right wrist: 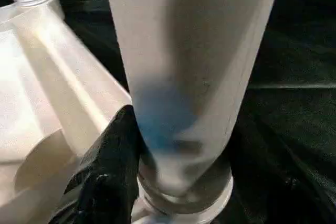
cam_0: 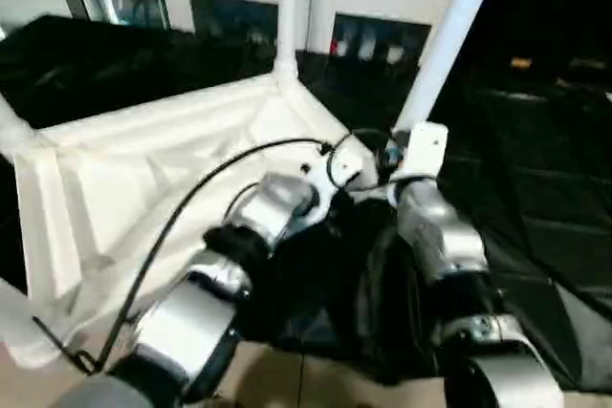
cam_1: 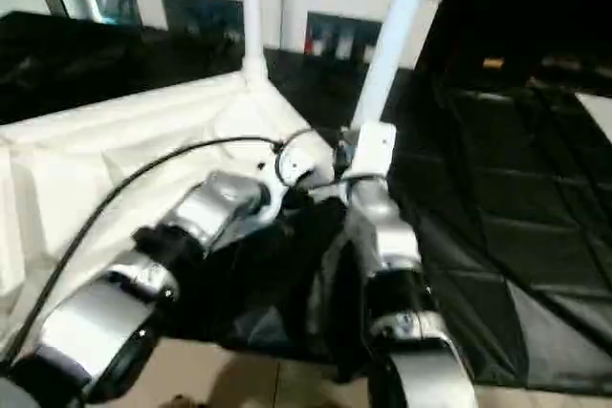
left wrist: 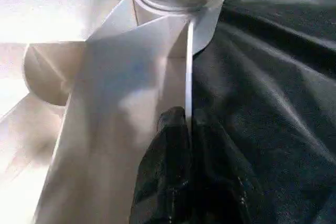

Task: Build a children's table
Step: Rotate leg to tighten

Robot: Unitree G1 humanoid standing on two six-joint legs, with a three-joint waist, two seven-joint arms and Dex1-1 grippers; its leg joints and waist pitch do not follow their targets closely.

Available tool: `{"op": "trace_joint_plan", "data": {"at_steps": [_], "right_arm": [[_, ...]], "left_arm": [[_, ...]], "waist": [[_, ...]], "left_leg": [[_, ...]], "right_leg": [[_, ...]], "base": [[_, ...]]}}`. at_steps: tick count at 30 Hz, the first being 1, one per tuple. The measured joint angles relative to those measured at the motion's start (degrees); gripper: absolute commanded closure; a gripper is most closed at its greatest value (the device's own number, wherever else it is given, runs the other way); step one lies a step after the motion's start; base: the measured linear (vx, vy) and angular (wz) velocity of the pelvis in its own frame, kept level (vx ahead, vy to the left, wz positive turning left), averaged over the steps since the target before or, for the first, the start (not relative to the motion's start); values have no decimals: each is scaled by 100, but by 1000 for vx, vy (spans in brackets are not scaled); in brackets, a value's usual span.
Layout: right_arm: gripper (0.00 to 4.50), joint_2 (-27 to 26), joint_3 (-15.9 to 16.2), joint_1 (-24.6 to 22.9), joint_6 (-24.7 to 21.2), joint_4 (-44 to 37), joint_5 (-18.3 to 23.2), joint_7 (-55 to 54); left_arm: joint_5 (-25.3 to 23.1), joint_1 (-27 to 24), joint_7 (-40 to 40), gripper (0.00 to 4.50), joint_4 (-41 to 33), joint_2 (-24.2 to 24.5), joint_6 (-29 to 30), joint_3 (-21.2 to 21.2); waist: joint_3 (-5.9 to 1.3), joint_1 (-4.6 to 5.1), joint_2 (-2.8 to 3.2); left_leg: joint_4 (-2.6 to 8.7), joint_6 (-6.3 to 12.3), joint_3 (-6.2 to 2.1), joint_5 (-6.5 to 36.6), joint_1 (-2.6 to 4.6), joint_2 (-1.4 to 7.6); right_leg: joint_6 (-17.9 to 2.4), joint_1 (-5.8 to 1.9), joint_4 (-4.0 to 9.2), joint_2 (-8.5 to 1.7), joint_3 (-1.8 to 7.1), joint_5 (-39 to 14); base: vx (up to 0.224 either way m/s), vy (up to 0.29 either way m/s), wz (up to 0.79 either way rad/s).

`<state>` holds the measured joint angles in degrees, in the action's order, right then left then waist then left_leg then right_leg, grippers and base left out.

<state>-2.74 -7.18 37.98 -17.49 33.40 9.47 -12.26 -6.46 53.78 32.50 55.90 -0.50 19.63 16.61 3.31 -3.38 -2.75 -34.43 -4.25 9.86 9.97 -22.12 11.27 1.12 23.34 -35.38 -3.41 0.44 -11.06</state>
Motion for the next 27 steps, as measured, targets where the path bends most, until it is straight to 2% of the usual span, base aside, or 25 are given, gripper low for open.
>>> {"op": "trace_joint_plan", "data": {"at_steps": [4,5,6,9,10,14,16,19,21,24,27], "right_arm": [[246,-48,-62,53,183,159,-56,-18],[191,-47,-70,52,189,159,-56,0],[177,-31,-74,2,203,98,-52,98],[165,-11,-62,-203,189,-208,145,434],[138,36,-25,-290,126,-372,162,521],[124,329,97,-659,-220,-1083,221,869],[115,607,216,-949,-453,-1585,364,1227],[115,1509,451,-1670,-888,-2674,706,2363],[115,1980,467,-2029,-1097,-3207,940,3026],[115,2957,694,-2654,-1075,-3760,1100,4288],[115,3261,790,-2859,-1120,-3965,1166,4879]], "left_arm": [[-2,44,-35,450,100,-8,-64,0],[-3,44,-34,450,107,-6,-80,0],[-7,41,11,450,107,12,-121,8],[-61,32,106,450,106,123,-270,21],[-69,21,158,450,83,145,-295,32],[-80,-37,425,450,3,247,-379,95],[-84,-108,638,450,-103,289,-422,147],[-93,-275,1174,450,-314,495,-638,278],[-89,-373,1486,450,-399,681,-804,294],[4,-749,2414,450,-936,1092,-1112,477],[127,-977,3122,450,-1377,1406,-1131,597]], "waist": [[0,3,0],[1,3,1],[2,3,2],[8,35,12],[9,32,14],[10,-5,15],[9,-32,15],[9,-157,37],[7,-155,43],[3,-177,76],[8,-184,83]], "left_leg": [[0,13,1,2,-2,0],[0,14,1,2,-2,0],[1,15,1,1,-3,0],[10,16,0,0,3,1],[14,17,0,-2,2,2],[21,19,2,-3,4,4],[24,22,2,-6,7,3],[27,24,0,-4,20,3],[26,21,1,-4,35,4],[35,3,5,6,67,4],[39,0,6,7,72,5]], "right_leg": [[0,0,7,-2,0,4],[0,0,7,-2,0,4],[0,0,7,-2,-1,4],[3,1,7,0,2,6],[3,1,9,0,-3,6],[3,0,12,0,-5,5],[3,-3,15,-2,-5,5],[4,-16,24,-6,-3,5],[5,-20,15,-3,5,9],[6,-45,20,-7,9,8],[-8,-48,16,-8,8,17]], "base": [[0,0,0],[0,0,0],[0,0,0],[0,0,0],[0,0,0],[0,0,0],[0,0,0],[0,0,0],[0,0,0],[0,0,0],[0,0,0]]}}
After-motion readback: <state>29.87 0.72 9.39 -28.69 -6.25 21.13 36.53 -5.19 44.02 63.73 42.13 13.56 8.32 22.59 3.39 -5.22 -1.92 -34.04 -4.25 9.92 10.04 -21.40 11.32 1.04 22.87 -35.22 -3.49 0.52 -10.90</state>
